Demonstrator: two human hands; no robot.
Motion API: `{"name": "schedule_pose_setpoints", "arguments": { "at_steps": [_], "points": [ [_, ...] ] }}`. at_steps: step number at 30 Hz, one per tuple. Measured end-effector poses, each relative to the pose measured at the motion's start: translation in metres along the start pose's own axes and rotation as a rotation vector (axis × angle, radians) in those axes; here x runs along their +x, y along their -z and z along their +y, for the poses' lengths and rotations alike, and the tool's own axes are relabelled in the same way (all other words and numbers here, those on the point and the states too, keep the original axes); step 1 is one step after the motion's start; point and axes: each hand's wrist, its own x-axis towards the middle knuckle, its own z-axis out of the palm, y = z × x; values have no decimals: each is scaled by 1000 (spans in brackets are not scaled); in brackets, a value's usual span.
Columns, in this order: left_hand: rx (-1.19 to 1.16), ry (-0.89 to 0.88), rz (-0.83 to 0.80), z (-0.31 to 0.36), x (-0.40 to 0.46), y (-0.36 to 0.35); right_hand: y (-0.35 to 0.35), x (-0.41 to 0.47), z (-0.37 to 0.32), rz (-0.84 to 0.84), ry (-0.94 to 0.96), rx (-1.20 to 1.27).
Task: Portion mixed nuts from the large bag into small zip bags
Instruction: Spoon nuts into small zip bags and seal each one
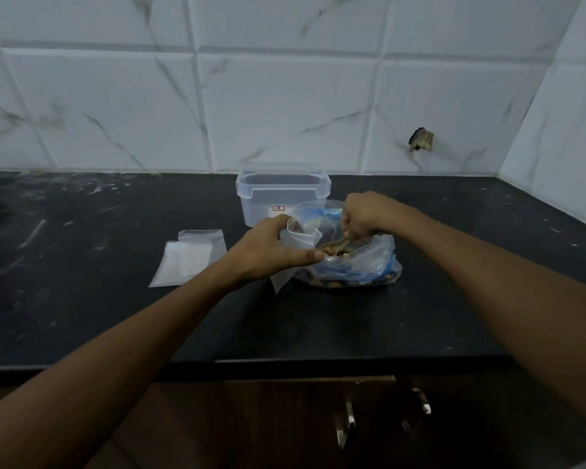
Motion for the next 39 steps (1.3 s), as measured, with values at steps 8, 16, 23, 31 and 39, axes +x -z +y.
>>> {"name": "schedule_pose_setpoints", "arguments": {
  "at_steps": [8, 16, 23, 31, 39],
  "points": [
    [9, 4, 34, -1, -3, -1, -8, 5, 5, -214, -77, 513],
    [16, 35, 76, 1, -4, -2, 15, -3, 26, -217, -192, 740],
    [232, 15, 199, 8, -2, 1, 28, -9, 49, -188, -177, 801],
    [462, 69, 189, 34, 5, 9, 56, -20, 56, -166, -72, 847],
    [489, 57, 219, 46, 17, -3, 67, -32, 18, -85, -5, 522]
  ]
}}
